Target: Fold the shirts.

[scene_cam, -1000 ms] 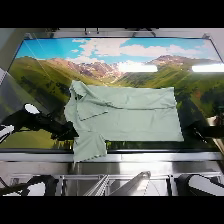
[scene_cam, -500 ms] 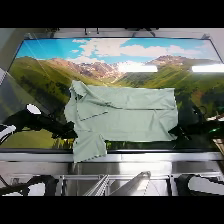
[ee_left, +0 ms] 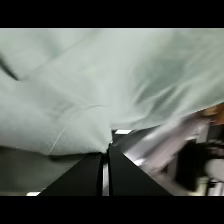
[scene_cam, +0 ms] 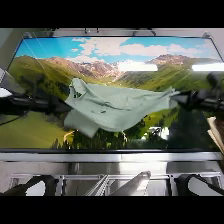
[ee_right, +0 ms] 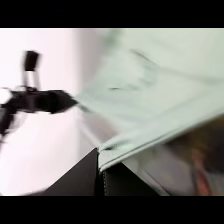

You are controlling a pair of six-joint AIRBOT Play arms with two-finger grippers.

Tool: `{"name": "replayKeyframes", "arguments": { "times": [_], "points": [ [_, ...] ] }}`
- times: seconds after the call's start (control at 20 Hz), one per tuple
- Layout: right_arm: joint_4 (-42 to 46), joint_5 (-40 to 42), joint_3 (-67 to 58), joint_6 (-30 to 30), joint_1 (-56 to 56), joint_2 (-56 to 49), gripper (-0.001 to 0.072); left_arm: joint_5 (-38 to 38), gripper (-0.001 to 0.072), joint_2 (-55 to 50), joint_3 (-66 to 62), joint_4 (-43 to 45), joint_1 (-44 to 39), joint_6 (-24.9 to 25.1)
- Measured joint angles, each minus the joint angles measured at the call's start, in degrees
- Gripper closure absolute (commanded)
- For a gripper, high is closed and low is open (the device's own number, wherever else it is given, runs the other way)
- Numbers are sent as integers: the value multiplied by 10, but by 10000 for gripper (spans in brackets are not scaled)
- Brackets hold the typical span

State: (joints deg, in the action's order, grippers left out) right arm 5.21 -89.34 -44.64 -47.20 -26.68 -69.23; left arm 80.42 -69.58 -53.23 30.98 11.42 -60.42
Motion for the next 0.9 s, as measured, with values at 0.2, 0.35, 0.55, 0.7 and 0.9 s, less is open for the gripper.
{"name": "replayKeyframes", "arguments": {
  "times": [0.2,0.35,0.55,0.7,0.9],
  "points": [
    [-214,6,-47,11,-11,138,690,78,676,105,-98,-223,60,52],
    [-299,67,-91,33,-52,246,690,116,676,187,-184,-307,133,65],
    [-319,183,-149,50,-136,368,690,135,676,262,-292,-350,272,54],
    [-229,239,-181,47,-163,415,690,140,676,256,-364,-357,311,39],
    [-33,261,-182,-23,-136,408,690,138,676,177,-427,-275,250,18]
  ]
}}
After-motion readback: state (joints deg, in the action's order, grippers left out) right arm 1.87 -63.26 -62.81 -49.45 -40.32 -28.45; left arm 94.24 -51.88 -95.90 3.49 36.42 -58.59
